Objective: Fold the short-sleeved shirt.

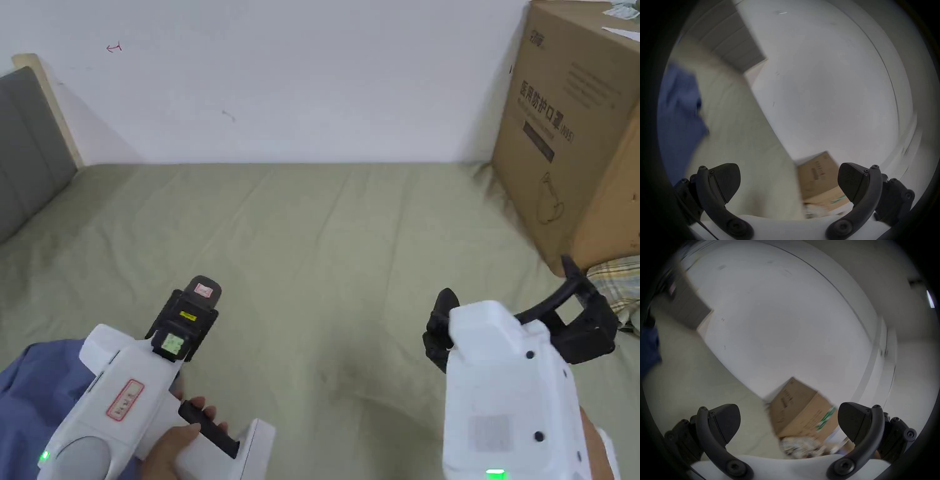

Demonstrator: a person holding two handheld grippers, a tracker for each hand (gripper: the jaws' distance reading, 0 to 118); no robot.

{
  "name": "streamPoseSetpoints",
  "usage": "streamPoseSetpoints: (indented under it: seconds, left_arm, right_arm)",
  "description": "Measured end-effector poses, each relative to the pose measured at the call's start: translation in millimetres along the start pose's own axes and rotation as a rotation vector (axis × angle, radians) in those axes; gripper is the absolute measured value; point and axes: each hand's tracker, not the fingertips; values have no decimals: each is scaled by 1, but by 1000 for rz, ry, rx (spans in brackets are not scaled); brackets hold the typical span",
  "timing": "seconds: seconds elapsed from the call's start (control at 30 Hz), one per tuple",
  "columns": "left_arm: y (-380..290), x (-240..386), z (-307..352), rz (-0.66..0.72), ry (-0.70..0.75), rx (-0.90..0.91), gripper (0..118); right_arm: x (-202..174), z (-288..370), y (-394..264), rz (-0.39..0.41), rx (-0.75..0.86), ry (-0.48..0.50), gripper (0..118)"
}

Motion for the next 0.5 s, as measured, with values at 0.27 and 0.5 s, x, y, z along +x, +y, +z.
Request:
streamPoseSetpoints:
  seconds: [0.27,0.5]
  left_arm:
    - [-37,54,6,-946,134,136,118]
    - [-39,44,-1,-976,146,132,118]
  right_arm:
    - [31,-15,-28,-567,-180,183,117]
    - [30,-15,-32,-589,-195,188,117]
